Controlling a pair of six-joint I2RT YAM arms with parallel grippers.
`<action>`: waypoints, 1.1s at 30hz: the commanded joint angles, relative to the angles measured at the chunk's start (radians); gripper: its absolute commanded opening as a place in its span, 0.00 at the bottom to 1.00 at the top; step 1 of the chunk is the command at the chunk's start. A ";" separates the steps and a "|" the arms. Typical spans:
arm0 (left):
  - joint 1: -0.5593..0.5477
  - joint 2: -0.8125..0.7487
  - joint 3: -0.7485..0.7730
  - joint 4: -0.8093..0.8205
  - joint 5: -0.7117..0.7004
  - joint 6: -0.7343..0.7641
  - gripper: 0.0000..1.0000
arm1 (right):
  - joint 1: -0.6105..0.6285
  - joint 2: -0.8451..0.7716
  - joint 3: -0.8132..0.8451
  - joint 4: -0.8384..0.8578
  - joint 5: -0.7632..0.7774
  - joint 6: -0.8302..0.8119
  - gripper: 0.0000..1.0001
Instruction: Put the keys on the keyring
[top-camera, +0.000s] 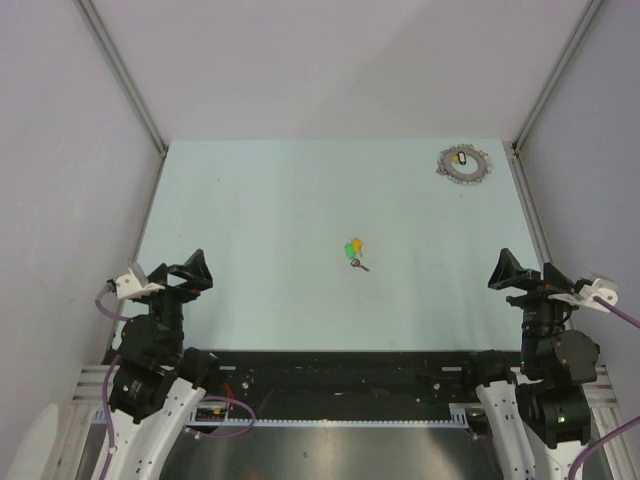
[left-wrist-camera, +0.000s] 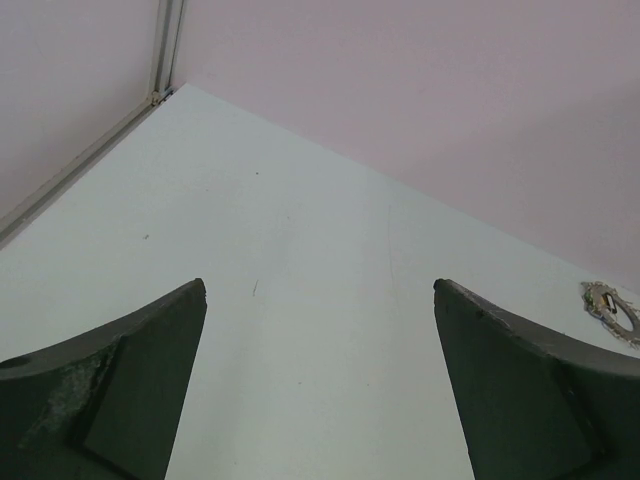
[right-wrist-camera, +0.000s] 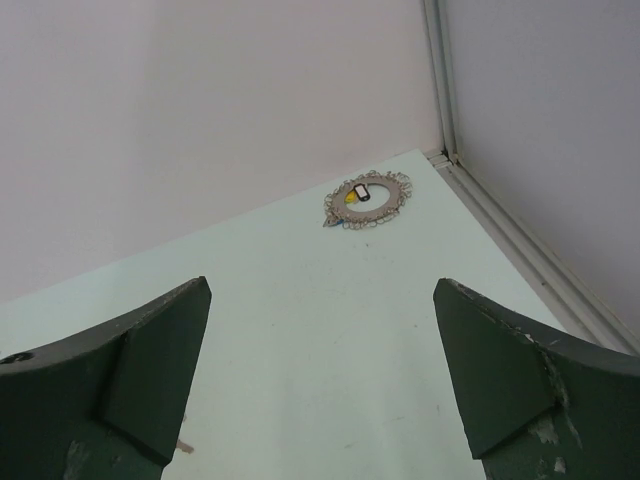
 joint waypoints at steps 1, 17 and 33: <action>0.010 -0.130 0.000 0.022 -0.033 -0.021 1.00 | -0.006 0.005 -0.004 0.049 -0.016 -0.006 1.00; 0.010 -0.090 0.022 -0.043 -0.025 -0.095 1.00 | -0.017 0.457 0.009 0.141 -0.147 0.227 1.00; 0.009 -0.115 -0.021 0.013 0.004 -0.035 1.00 | -0.286 1.512 0.194 0.551 -0.255 0.546 0.91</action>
